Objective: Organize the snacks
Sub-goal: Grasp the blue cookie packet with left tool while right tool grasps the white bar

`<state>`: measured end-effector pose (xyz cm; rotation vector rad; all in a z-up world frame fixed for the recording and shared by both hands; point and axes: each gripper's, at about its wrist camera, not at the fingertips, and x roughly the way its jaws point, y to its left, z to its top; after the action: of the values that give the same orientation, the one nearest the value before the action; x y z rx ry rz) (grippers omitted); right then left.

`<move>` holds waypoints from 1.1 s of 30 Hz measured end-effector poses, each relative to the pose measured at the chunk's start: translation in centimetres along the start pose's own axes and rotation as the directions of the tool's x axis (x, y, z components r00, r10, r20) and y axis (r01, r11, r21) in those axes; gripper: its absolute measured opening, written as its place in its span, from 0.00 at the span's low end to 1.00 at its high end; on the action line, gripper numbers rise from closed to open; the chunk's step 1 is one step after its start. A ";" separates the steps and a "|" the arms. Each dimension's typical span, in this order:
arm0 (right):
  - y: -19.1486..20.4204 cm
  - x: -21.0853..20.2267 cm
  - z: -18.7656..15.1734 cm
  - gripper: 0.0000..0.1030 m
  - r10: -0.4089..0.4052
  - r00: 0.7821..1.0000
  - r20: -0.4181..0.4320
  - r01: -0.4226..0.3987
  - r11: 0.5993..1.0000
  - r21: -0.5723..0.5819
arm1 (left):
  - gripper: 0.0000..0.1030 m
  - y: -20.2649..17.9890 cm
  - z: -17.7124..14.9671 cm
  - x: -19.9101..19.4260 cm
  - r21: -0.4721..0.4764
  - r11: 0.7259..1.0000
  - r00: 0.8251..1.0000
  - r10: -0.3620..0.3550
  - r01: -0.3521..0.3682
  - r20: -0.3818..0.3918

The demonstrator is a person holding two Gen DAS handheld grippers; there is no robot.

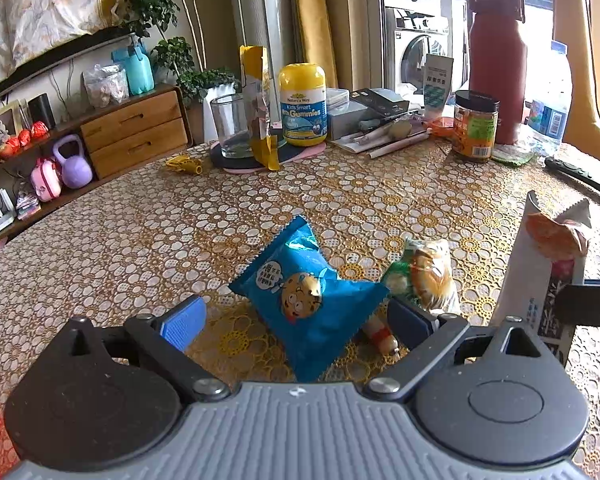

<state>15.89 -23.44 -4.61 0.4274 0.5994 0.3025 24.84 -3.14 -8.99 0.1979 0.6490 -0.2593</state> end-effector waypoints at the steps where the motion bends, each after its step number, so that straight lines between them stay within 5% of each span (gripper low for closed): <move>1: 0.0 0.1 0.0 0.19 0.000 1.000 0.000 0.000 1.000 0.001 | 0.89 0.0 0.0 0.1 0.001 1.000 1.000 -0.001 0.001 0.005; 4: 0.0 0.0 0.0 0.19 0.003 1.000 -0.001 -0.003 1.000 0.001 | 0.61 -0.4 0.0 0.5 0.018 1.000 1.000 0.001 -0.001 -0.007; 14: 0.0 -0.1 0.0 0.19 0.002 1.000 0.000 -0.002 1.000 0.008 | 0.35 -0.4 0.0 -0.2 -0.009 1.000 1.000 0.001 -0.001 0.002; 33: 3.1 -2.7 -0.1 0.18 0.026 0.999 0.026 -0.025 0.999 -0.048 | 0.29 -0.1 -3.2 -10.5 -0.104 0.995 0.997 0.017 -0.010 0.071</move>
<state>13.21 -21.80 -1.97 0.3932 0.5601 0.3345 14.97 -0.59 -4.99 0.0933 0.5881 -0.2184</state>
